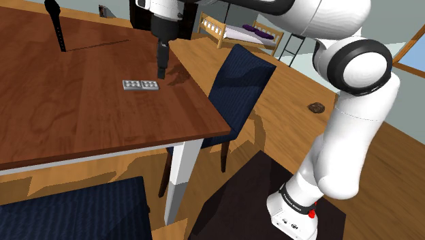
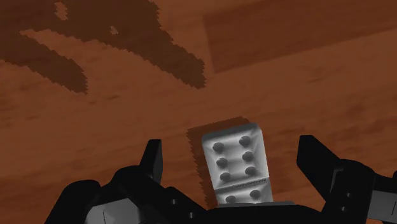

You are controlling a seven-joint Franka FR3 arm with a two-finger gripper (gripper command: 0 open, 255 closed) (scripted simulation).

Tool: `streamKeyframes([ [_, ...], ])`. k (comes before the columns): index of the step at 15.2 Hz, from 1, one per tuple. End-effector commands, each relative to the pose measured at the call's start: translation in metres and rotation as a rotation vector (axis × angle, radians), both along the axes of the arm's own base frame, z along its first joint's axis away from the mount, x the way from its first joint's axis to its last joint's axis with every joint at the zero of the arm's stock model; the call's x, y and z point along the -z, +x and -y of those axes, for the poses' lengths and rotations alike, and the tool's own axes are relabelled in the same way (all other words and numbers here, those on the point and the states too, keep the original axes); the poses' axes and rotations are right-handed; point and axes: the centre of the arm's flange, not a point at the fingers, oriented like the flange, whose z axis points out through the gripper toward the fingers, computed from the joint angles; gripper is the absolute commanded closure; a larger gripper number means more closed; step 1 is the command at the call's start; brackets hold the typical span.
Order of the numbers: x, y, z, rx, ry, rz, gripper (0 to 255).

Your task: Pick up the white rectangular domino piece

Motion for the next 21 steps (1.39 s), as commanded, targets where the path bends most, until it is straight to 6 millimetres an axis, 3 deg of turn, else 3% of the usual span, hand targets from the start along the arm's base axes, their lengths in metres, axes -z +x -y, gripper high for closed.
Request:
streamKeyframes([
  [1, 0.003, 0.007, -0.025, -0.076, -0.006, 0.001, 0],
  [3, 0.005, 0.013, -0.051, -0.150, -0.013, 0.002, 0],
  [4, 0.005, 0.014, -0.055, -0.160, -0.013, 0.002, 0],
  [11, 0.045, 0.014, -0.055, -0.160, -0.013, 0.002, 0],
  [13, 0.045, 0.014, -0.055, -0.160, -0.013, 0.002, 0],
  [14, 0.045, 0.014, -0.056, -0.160, -0.014, 0.002, 255],
  [21, 0.046, 0.015, -0.056, -0.161, -0.013, 0.002, 255],
])
